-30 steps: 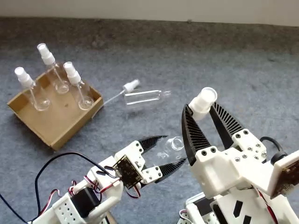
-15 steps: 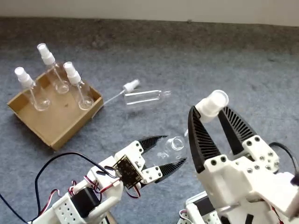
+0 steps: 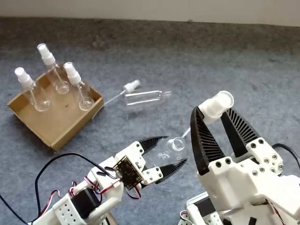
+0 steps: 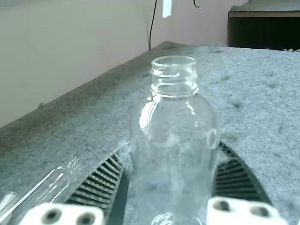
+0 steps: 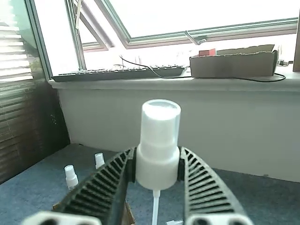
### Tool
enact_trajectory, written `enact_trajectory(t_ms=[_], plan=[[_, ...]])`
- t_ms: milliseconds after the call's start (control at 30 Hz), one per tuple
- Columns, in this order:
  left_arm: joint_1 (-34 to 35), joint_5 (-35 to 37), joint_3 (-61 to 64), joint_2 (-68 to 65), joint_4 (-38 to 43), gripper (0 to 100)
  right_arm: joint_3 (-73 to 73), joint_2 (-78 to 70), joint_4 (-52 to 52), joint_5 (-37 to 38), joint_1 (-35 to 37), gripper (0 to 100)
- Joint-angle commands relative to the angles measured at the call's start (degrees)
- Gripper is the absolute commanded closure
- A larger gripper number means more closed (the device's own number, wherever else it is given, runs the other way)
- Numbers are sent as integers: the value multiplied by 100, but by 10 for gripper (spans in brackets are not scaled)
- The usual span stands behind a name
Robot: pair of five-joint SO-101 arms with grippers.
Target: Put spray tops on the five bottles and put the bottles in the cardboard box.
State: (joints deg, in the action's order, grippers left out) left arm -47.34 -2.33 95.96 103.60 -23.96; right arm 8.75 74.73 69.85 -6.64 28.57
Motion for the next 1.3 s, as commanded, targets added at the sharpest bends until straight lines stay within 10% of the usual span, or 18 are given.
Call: enact_trajectory(t_ms=[0, 1267], plan=[[-57, -26, 119, 40, -9, 888, -215, 13, -127, -97, 48, 900], [-57, -18, 119, 84, -9, 889, 1209, 13, 84, -97, 910, 900]])
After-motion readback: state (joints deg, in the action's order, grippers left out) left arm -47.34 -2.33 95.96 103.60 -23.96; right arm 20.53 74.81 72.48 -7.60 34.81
